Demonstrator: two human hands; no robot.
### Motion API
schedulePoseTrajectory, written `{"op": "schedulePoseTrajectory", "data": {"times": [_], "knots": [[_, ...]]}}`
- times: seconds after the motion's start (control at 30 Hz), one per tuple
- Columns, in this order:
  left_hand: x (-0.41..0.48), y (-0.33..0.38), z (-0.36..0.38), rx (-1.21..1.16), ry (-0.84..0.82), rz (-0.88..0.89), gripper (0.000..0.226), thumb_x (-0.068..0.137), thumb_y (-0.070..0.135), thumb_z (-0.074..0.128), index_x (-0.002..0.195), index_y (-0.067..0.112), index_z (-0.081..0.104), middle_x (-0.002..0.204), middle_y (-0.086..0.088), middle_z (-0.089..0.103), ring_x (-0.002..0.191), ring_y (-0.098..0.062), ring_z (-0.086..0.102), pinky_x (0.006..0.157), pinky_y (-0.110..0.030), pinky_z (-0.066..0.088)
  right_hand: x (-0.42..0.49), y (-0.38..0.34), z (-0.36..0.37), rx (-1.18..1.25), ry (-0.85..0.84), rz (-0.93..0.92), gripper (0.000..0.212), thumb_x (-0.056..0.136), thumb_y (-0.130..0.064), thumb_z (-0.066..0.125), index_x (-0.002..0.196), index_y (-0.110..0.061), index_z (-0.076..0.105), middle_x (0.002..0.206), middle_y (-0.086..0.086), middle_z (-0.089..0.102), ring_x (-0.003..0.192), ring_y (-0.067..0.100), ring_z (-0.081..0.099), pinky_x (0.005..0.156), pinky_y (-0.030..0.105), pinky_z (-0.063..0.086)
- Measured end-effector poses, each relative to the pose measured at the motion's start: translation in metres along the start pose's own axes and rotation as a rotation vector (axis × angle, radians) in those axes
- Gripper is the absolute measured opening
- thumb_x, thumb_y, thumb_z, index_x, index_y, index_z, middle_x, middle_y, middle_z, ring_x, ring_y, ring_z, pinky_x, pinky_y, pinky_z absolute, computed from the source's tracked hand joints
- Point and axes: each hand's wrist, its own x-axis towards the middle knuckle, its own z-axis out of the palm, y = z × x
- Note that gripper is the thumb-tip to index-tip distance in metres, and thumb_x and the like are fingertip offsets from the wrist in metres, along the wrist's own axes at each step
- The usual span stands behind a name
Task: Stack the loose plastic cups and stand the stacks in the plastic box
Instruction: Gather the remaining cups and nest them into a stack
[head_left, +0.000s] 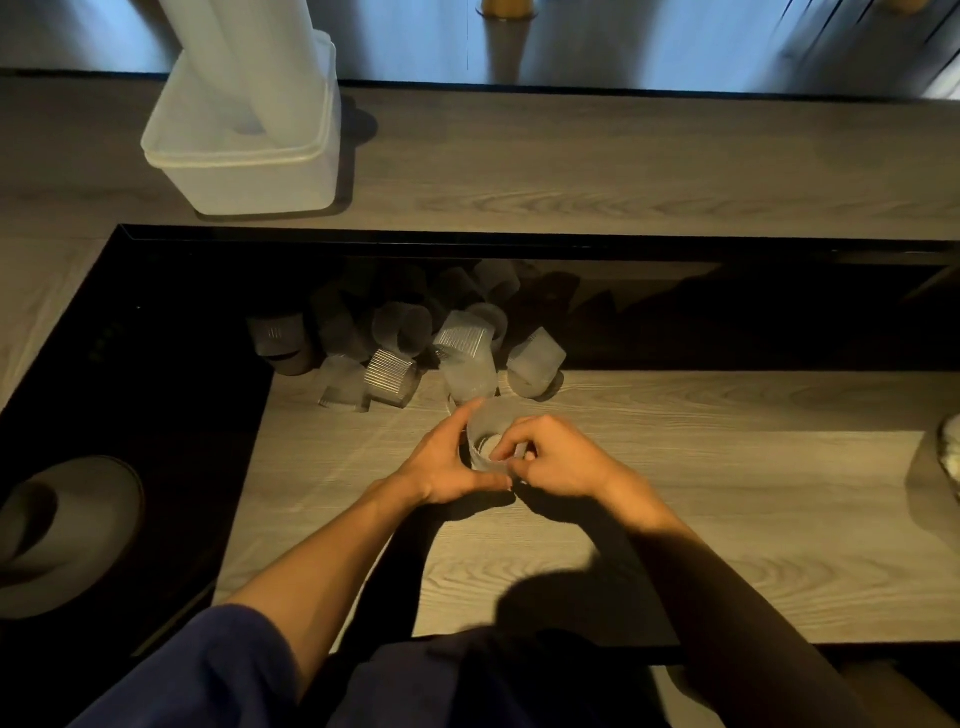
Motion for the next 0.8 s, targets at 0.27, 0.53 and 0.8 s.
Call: {"op": "schedulePoseTrajectory", "data": {"times": [0.27, 0.53, 0.8], "knots": [[0.003, 0.003, 0.001, 0.055, -0.019, -0.006, 0.099, 0.066, 0.04, 0.094, 0.149, 0.029, 0.041, 0.135, 0.007, 0.056, 0.124, -0.014, 0.055, 0.102, -0.033, 0.049, 0.013, 0.006, -0.018, 0.226, -0.139, 0.022, 0.02, 0.09, -0.019, 0.076, 0.108, -0.027, 0.074, 0.107, -0.013, 0.073, 0.088, -0.006, 0.067, 0.084, 0.021, 0.053], [0.005, 0.004, -0.005, 0.092, -0.024, -0.006, 0.113, 0.063, 0.045, 0.094, 0.156, 0.031, 0.03, 0.149, 0.005, 0.048, 0.132, -0.013, 0.049, 0.111, -0.034, 0.042, 0.049, 0.025, -0.045, 0.051, 0.574, 0.189, 0.027, 0.089, -0.014, 0.075, 0.115, -0.019, 0.069, 0.109, 0.002, 0.055, 0.098, 0.018, 0.057, 0.088, 0.033, 0.05], [0.005, 0.004, -0.004, 0.077, -0.021, 0.024, 0.103, 0.066, 0.04, 0.094, 0.152, 0.03, 0.037, 0.14, 0.007, 0.054, 0.124, -0.009, 0.052, 0.108, -0.032, 0.045, 0.06, 0.032, -0.025, -0.252, 0.327, 0.288, 0.069, 0.087, -0.016, 0.075, 0.144, -0.033, 0.04, 0.145, 0.012, 0.039, 0.133, 0.037, 0.041, 0.106, 0.051, 0.047]]}}
